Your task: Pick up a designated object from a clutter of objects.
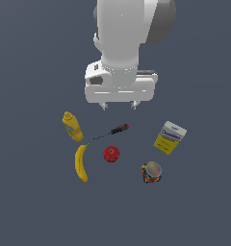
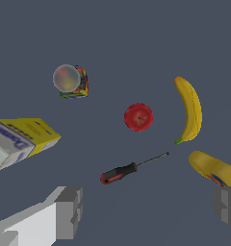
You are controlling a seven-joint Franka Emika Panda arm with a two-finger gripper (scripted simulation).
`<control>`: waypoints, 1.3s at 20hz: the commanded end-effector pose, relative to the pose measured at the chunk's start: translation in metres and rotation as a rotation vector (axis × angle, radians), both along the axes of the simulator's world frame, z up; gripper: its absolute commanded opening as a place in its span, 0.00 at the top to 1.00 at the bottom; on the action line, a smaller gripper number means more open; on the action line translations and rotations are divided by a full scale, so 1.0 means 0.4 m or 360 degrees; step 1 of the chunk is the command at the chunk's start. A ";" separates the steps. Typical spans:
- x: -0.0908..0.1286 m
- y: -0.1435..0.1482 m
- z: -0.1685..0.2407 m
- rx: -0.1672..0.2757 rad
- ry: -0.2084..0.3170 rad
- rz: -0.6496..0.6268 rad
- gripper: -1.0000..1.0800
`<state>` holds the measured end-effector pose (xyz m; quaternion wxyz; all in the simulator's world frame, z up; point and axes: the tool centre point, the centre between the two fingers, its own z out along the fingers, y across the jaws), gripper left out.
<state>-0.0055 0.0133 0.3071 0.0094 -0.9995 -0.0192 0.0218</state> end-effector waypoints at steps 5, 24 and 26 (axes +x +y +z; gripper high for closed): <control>0.004 0.006 0.005 -0.0004 -0.0010 0.0027 0.04; 0.030 0.099 -0.011 -0.0028 -0.0049 0.0293 0.04; 0.035 0.139 -0.033 -0.0032 -0.0050 0.0386 0.04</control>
